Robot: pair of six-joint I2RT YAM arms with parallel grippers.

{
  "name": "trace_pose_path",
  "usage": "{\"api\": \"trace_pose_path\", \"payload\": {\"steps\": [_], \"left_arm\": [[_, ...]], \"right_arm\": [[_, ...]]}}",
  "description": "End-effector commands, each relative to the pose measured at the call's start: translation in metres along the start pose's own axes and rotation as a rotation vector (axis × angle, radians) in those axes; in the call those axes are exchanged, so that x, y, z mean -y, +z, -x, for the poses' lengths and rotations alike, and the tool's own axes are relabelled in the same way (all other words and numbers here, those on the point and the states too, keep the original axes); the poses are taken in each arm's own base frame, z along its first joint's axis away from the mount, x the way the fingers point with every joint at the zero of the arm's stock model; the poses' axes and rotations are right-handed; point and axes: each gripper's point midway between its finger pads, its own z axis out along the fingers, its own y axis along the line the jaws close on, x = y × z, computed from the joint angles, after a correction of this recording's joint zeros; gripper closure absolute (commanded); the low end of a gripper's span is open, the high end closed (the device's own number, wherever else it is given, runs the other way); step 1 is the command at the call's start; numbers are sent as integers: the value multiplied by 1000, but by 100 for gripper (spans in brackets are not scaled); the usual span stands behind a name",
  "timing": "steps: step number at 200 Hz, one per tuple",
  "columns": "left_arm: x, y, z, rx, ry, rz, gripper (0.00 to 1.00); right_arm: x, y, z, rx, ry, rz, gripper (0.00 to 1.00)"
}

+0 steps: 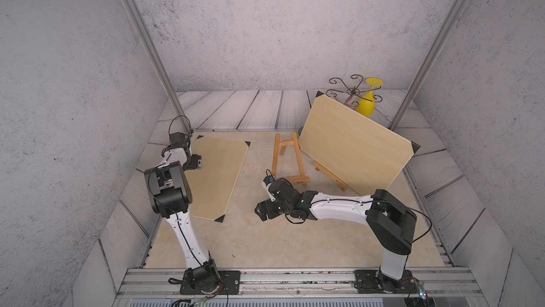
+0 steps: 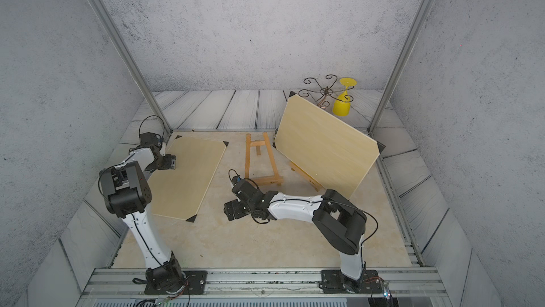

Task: Assemble the easel
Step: Adjust the drawing board at the center of the board.

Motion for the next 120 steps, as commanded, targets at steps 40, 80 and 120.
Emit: {"api": "trace_pose_path", "payload": {"steps": [40,80,120], "left_arm": [[-15,17,-11,-56,-59,-55,15],[-15,21,-16,-78,-96,-113,16],[2,11,-26,-123,-124,-215,18]], "right_arm": [[1,14,-4,-42,-34,-23,9],[5,17,-2,-39,-40,-43,9],[2,16,2,-40,-45,-46,9]]}}
